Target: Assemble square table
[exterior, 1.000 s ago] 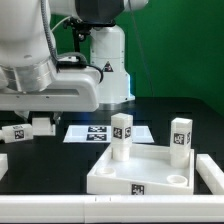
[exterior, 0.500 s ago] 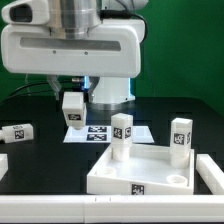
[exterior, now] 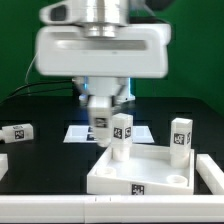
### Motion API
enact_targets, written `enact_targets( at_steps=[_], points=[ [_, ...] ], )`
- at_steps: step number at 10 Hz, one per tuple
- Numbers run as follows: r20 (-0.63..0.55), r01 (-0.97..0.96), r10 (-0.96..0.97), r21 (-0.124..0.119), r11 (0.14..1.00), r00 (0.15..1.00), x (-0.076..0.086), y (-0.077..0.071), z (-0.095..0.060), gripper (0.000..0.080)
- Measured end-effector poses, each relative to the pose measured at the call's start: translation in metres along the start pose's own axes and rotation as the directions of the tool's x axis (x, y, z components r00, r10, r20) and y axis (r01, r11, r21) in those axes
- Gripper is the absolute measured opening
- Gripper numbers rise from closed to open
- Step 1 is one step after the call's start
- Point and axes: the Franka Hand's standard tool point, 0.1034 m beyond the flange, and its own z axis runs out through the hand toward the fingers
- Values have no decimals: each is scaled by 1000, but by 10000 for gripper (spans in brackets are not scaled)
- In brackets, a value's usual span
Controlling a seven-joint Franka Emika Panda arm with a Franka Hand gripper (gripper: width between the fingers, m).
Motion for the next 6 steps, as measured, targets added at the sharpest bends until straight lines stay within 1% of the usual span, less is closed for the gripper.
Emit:
enact_targets(
  at_steps=[1,2,3,5,6],
  points=[
    [-56,-49,50,25,999,997,-6,-30,5,284],
    [-127,-36,42,45,998,991,-2,-48,5,284],
    [-192,-31,41,56,998,981,-4,-49,7,284],
    [-251,-31,47,66,997,967,-6,-50,9,284],
    [-245,-6,22,65,998,969,-6,-58,10,284]
  ],
)
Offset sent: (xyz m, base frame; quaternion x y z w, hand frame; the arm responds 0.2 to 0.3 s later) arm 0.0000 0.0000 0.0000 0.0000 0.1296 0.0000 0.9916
